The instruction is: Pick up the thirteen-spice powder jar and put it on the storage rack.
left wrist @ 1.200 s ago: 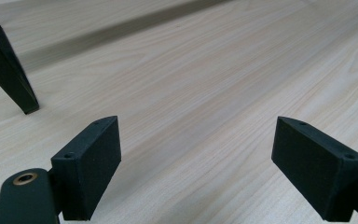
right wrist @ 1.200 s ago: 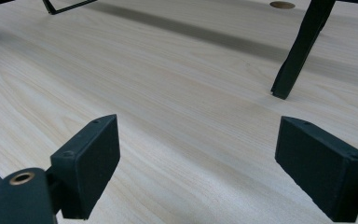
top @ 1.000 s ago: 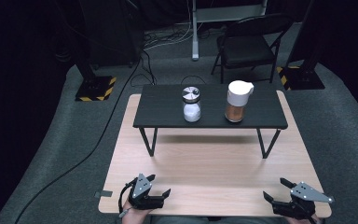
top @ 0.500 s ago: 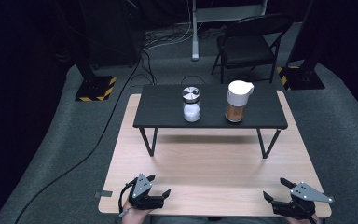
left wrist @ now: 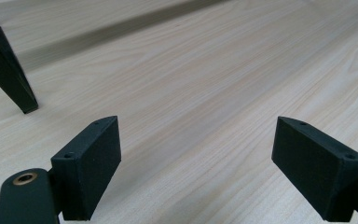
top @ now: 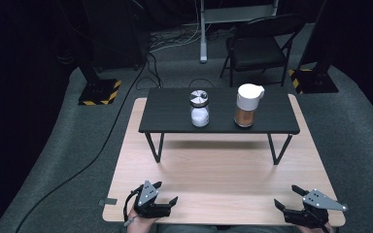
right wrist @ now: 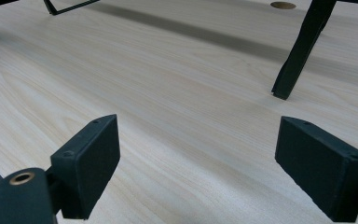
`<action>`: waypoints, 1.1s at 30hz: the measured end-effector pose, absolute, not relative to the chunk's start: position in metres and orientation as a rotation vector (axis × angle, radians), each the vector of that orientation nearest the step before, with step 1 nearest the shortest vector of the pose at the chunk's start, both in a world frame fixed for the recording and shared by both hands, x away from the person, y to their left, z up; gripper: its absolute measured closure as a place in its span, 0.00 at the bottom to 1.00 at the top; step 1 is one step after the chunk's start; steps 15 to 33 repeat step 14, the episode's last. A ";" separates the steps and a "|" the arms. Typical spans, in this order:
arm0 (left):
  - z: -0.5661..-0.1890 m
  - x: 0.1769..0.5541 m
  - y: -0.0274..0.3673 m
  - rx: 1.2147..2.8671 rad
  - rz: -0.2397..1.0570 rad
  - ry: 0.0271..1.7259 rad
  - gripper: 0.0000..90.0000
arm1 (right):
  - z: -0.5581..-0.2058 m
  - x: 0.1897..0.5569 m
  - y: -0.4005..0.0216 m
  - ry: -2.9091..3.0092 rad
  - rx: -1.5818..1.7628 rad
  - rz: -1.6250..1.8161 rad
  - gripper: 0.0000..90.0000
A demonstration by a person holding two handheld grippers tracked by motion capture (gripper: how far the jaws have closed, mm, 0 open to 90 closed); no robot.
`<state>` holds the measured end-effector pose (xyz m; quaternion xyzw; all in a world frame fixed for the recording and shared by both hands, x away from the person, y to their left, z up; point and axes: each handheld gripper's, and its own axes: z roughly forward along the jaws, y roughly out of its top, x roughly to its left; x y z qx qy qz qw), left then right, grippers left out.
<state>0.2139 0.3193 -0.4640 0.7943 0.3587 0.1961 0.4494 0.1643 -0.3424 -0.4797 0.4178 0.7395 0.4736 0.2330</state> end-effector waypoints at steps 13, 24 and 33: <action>-0.464 0.215 0.319 1.969 0.480 0.886 0.16 | -0.480 0.164 -0.343 2.028 1.150 1.300 0.14; -0.464 0.215 0.319 1.968 0.480 0.886 0.16 | -0.480 0.164 -0.343 2.028 1.150 1.301 0.14; -0.464 0.215 0.319 1.968 0.480 0.886 0.16 | -0.480 0.164 -0.343 2.028 1.150 1.301 0.14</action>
